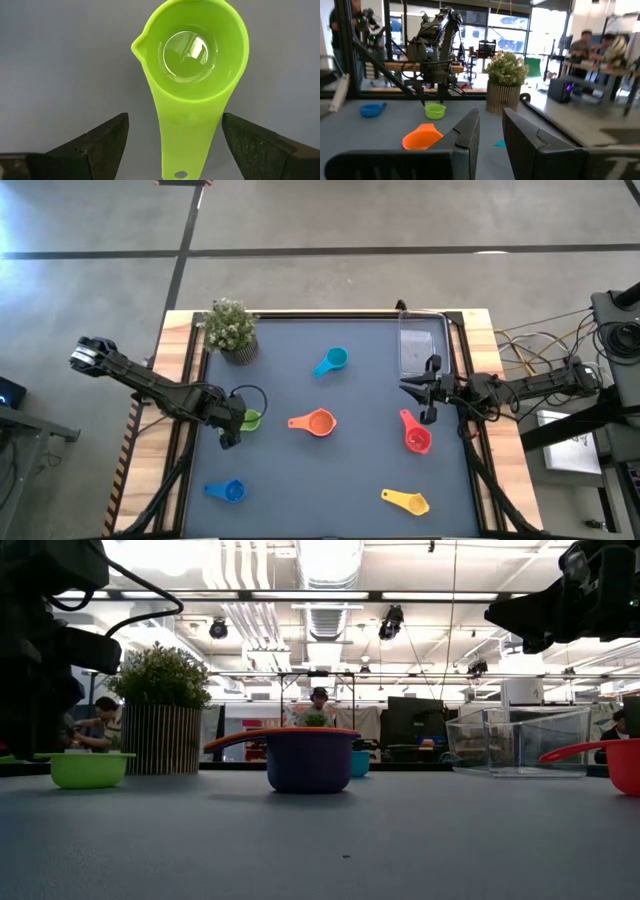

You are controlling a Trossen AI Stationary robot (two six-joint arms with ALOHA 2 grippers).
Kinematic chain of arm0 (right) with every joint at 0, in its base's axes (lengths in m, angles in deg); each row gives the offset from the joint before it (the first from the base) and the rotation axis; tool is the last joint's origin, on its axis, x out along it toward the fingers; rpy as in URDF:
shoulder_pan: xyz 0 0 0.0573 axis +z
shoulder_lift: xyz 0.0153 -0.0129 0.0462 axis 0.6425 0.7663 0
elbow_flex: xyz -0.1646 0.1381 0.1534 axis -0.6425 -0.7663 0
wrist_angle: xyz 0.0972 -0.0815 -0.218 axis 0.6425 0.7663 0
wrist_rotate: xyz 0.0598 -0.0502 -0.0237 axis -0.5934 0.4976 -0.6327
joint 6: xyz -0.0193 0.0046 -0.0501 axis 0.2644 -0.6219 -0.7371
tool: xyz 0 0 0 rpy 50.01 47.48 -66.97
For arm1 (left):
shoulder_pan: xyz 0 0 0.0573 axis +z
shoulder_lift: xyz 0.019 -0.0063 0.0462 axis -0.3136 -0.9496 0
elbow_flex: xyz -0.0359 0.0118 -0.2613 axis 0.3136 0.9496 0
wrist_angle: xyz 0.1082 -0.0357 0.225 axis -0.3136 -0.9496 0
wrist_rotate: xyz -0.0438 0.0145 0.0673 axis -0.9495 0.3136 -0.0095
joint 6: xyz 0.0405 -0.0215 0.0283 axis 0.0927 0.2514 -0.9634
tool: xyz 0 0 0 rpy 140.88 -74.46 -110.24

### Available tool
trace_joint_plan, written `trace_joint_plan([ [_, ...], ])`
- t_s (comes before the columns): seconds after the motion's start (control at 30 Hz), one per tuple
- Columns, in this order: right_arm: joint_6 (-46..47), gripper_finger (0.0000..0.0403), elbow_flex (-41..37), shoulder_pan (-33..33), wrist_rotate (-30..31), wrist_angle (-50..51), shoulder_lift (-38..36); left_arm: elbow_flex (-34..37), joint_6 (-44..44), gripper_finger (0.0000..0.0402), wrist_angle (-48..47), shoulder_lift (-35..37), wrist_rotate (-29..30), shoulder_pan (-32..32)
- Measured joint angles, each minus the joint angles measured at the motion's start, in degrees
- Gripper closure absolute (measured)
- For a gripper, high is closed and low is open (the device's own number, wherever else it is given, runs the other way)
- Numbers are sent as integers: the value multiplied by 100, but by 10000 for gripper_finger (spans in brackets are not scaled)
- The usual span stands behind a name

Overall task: Nest measuring cups in basket
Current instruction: Stack the red measuring cup on top of the orange measuring cup

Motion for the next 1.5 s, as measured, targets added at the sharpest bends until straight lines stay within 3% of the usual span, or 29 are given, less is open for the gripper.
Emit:
trace_joint_plan([
  [0.13, -134, 330, -1, 2, -3, -130, -2, -20, -2, 100, 59, 0, 2, 0],
  [0.33, 1080, 330, 0, 2, -3, -173, 0, -188, -177, 109, 92, 7, 125, 0],
  [0.4, 1100, 330, 19, 2, -3, -277, 0, -307, -253, 117, 96, 21, 239, 0],
  [0.5, 1172, 330, 432, 2, -3, 373, 41, -510, -441, 127, 149, 58, 515, 0],
  [0.63, 1382, 330, 1459, 2, -1, 2012, 276, -703, -886, 139, 611, 144, 1031, 0],
  [0.8, 1802, 330, 2731, 20, -1, 3836, 982, -625, -1675, 149, 2094, 334, 1586, -13],
  [0.97, 2249, 330, 3425, 185, -2, 4981, 1858, -399, -2560, 156, 3913, 309, 1924, -13],
  [1.2, 3524, 330, 3521, 660, -43, 5950, 2986, 183, -3345, 162, 6139, 39, 2155, -14],
  [1.5, 5107, 330, 3565, 1289, -13, 6787, 3290, 1098, -3861, 167, 8458, -145, 2257, -13],
])
